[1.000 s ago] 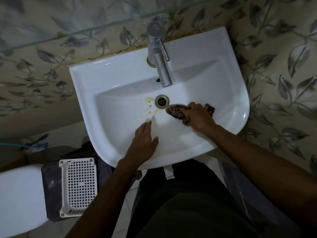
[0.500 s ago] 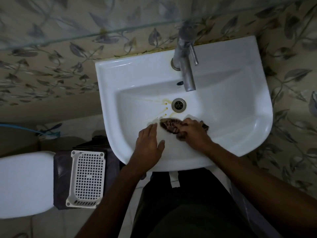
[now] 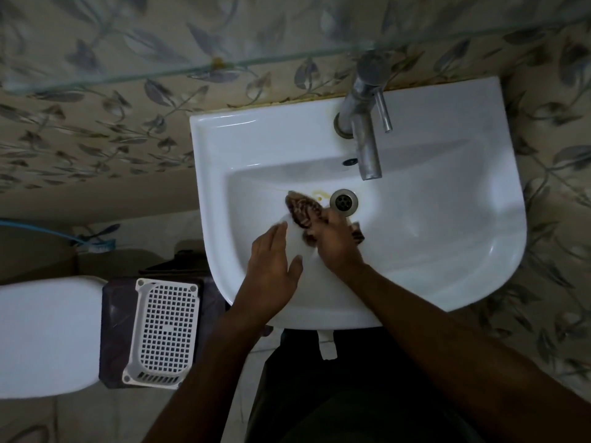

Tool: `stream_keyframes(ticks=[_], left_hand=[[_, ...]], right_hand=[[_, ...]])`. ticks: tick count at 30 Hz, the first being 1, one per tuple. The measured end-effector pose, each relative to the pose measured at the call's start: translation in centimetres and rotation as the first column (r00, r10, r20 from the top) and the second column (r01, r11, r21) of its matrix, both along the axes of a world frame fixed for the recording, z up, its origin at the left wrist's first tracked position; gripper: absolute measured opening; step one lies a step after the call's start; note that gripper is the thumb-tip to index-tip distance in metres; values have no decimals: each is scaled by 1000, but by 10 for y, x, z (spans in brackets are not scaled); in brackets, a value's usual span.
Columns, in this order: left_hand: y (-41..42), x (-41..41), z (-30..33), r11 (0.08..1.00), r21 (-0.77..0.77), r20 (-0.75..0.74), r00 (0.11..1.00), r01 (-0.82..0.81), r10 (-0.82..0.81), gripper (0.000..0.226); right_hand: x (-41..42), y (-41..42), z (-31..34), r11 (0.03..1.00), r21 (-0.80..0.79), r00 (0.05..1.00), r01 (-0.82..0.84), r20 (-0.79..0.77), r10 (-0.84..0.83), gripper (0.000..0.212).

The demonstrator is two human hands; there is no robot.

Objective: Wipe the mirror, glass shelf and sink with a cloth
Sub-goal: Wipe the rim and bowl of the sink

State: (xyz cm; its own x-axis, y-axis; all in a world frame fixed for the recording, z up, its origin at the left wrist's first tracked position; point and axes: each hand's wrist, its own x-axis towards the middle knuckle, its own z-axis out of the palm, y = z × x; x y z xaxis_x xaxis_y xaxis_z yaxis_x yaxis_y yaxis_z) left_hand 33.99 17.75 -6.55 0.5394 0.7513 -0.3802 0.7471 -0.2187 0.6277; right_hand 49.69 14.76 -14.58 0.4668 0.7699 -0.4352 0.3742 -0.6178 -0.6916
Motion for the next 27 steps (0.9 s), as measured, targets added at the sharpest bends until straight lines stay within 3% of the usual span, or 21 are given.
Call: stream_keyframes(ticks=[2,7,9,12,15,17,19,20,24,27], left_hand=[[3,-1,0,1000,0,0,1000,-7,7,68],[10,-3,1,999,6,-18,998,-52,52,66],[12,-5,1,999,21,-15,999,-47,47,66],[15,-8,2,999,17,-17,999,-32,33,66],[18,-8,2,999,36,-3,1000,-16,16,66],[20,-6,4,998,48,21,999,-32,31,64],[23,-4,5,995,72,57,996,-73,69,60],[25,-4,5,992,84,69,994,-94,88,58],[29,-2,3,992,76,64,994,-98,93,58],[35,3,-5,997,45,36,998,-58,56,64]], right_hand=[[-7,3,-1,999,-17,999,-46,-10,46,20],[-59,-8,6,920,192,935,-342,162,314,12],[-46,-2,2,913,159,916,-377,212,341,21],[-6,10,-12,976,-35,964,-216,149,219,27],[-4,22,-14,985,-66,961,-159,216,170,49],[-30,31,-7,966,32,961,-257,116,252,48],[-52,38,-2,938,229,961,-262,-30,276,26],[-55,42,-1,922,283,959,-265,-24,283,24],[-29,50,-16,938,62,915,-340,252,315,59],[-21,50,-21,980,-66,921,-188,335,199,64]])
